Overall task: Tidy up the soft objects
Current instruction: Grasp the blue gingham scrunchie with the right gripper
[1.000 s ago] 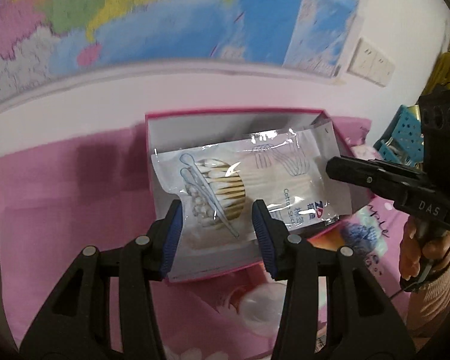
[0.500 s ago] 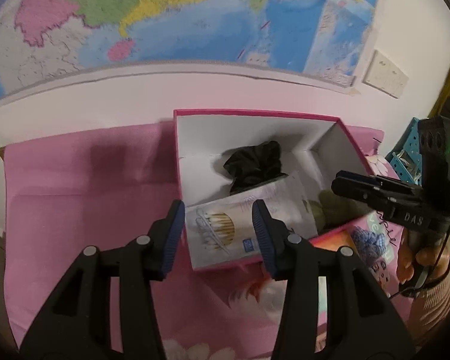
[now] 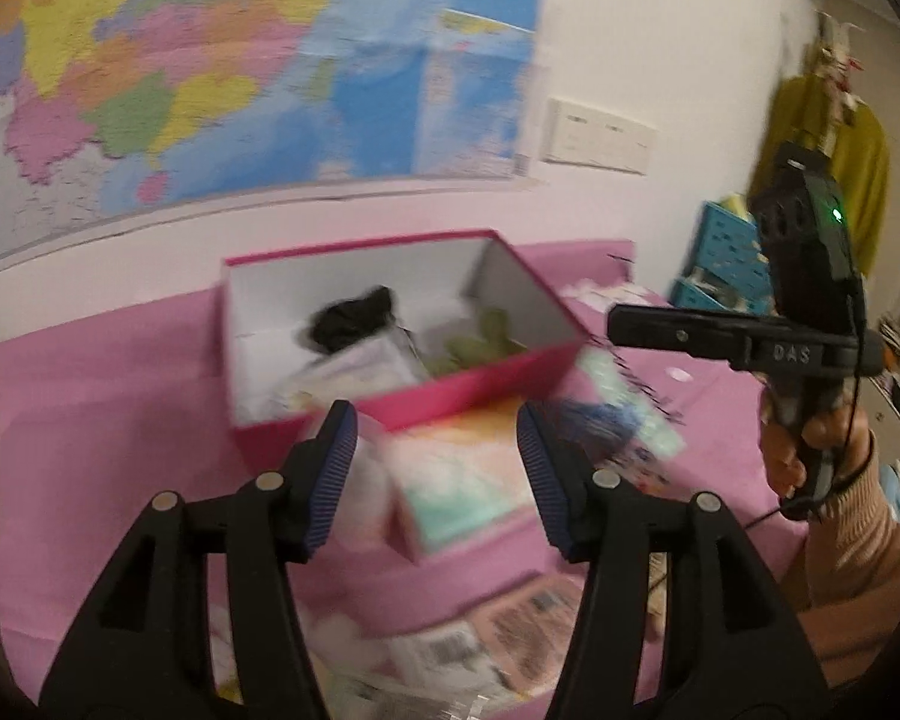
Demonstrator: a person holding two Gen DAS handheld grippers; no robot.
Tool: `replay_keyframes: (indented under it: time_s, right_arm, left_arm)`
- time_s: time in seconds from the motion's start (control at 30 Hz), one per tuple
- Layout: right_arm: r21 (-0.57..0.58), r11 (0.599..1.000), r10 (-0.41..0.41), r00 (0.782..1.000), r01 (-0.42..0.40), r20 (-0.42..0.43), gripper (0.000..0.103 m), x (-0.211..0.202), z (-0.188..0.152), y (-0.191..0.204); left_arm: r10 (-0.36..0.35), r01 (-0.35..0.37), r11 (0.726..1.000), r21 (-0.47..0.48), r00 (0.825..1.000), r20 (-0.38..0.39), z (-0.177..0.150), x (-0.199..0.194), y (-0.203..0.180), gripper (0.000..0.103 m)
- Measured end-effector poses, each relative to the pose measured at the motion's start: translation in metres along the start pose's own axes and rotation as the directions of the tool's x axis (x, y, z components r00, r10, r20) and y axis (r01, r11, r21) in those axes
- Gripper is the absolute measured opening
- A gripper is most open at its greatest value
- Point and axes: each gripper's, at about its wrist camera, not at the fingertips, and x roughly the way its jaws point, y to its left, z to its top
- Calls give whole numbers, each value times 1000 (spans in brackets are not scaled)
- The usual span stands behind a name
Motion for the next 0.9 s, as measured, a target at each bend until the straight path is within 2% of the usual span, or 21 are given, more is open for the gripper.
replay_keyframes:
  time_s: [0.2, 0.3, 0.43, 0.6, 0.8, 0.83, 0.9]
  right_arm:
    - [28, 993, -112, 993, 112, -32, 46, -12, -29, -22]
    - [98, 978, -179, 981, 185, -71, 49, -9, -46, -52]
    - [217, 950, -194, 968, 226, -158, 50, 7, -65, -99]
    - [311, 927, -162, 970, 212, -181, 50, 17, -74, -129]
    - [316, 934, -109, 976, 166, -190, 52, 28, -74, -129]
    - [309, 937, -107, 976, 163, -190, 51, 28, -74, -128]
    - [296, 943, -100, 977, 153, -187, 36, 29, -74, -127]
  left_arm:
    - [-94, 97, 994, 44, 994, -58, -19, 16, -37, 57]
    - [-125, 131, 989, 60, 987, -102, -26, 35, -54, 57]
    - [-163, 175, 982, 65, 974, -156, -28, 63, -73, 57]
    - [-199, 218, 974, 63, 954, -225, -25, 97, -90, 57]
    - [-198, 227, 971, 70, 938, -285, -23, 126, -101, 57]
    - [-195, 225, 972, 72, 937, -291, -23, 128, -103, 57]
    - [-192, 226, 971, 80, 934, -302, -23, 133, -105, 57]
